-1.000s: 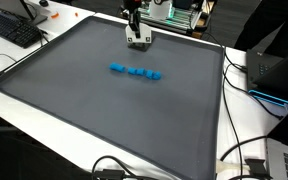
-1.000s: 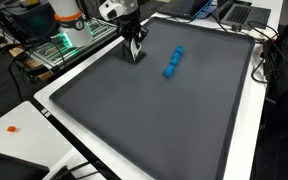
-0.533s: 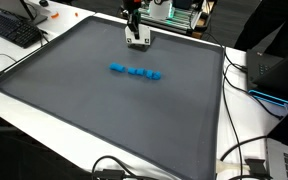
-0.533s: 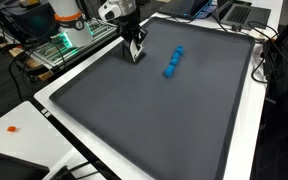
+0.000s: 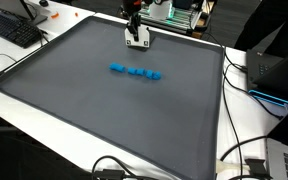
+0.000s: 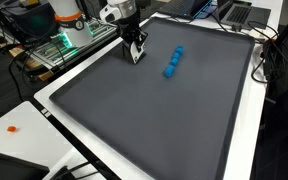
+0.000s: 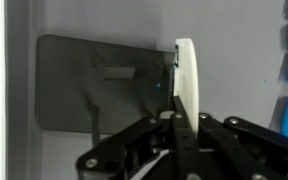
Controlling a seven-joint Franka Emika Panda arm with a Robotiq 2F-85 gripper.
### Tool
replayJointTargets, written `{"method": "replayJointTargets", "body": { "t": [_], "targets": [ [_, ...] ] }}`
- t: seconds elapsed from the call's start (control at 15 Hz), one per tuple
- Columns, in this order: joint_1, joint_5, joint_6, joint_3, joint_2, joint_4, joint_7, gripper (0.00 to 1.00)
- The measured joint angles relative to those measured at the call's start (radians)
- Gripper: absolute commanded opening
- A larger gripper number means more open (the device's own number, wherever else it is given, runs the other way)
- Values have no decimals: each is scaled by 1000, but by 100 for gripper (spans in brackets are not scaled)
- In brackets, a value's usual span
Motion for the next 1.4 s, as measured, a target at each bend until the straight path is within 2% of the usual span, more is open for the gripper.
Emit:
{"method": "replayJointTargets", "body": {
  "t": [0.47,1.0,1.4],
  "targets": [
    [1,2,16,0,7,0,12,1],
    [0,-14,16,-1,5,0,90,1],
    [-4,-79,16,-2,-1,1,141,1]
  ]
}}
